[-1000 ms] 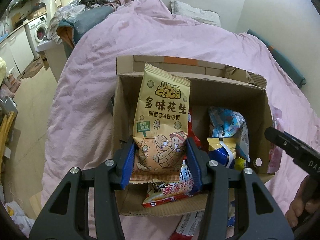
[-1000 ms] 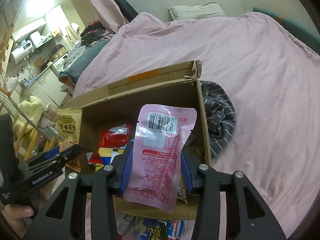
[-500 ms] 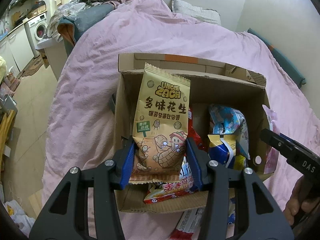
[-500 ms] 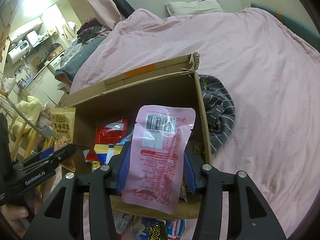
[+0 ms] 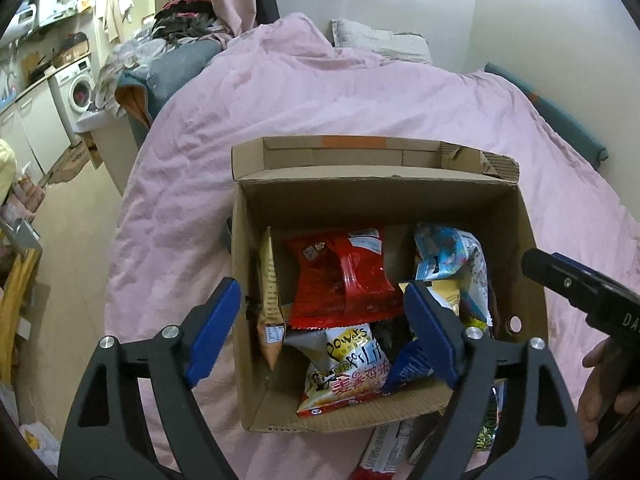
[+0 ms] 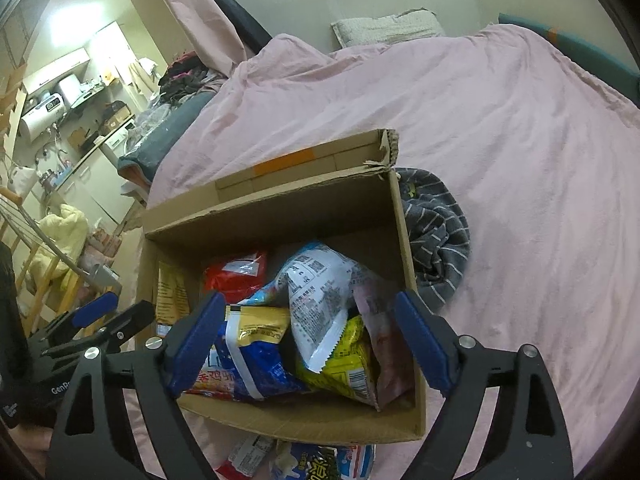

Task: Organize snacks
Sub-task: 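Carry both packets over the box and open both grippers to drop them, then withdraw both tools from the box toward the remaining packets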

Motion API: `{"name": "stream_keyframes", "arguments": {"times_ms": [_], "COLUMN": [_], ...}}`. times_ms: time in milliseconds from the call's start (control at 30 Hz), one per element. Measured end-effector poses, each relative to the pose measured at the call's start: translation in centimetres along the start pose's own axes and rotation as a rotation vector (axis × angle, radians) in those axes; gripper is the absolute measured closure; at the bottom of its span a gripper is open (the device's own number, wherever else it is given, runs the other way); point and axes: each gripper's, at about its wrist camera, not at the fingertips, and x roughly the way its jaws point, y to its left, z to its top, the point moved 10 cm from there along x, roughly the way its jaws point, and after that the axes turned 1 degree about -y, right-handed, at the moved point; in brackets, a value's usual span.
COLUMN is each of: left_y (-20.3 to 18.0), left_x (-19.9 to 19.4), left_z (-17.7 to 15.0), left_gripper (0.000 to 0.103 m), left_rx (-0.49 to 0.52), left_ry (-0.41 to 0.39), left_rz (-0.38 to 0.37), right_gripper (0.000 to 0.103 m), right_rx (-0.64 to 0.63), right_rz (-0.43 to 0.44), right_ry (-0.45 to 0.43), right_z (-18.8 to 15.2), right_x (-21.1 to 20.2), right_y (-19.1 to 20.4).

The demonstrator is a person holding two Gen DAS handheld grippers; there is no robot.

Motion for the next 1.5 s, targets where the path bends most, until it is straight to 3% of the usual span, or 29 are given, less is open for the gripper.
{"name": "stream_keyframes", "arguments": {"times_ms": [667, 1000, 1500], "left_y": [-0.1, -0.1, 0.9], "left_x": [-1.1, -4.1, -5.7], "left_z": [-1.1, -1.5, -5.5], "left_gripper": [0.021, 0.021, 0.021], "left_rx": [0.031, 0.058, 0.005], "left_ry": [-0.002, -0.037, 0.020], "left_rz": [0.005, 0.001, -0.017], "right_gripper": [0.014, 0.014, 0.014], "right_rx": [0.031, 0.026, 0.108], "right_rz": [-0.013, -0.010, -0.023], "right_ry": [-0.013, -0.030, 0.005], "right_z": [0.0, -1.5, -5.0], "right_x": [-1.6, -4.7, -6.8], "right_y": [-0.5, 0.6, -0.8]}}
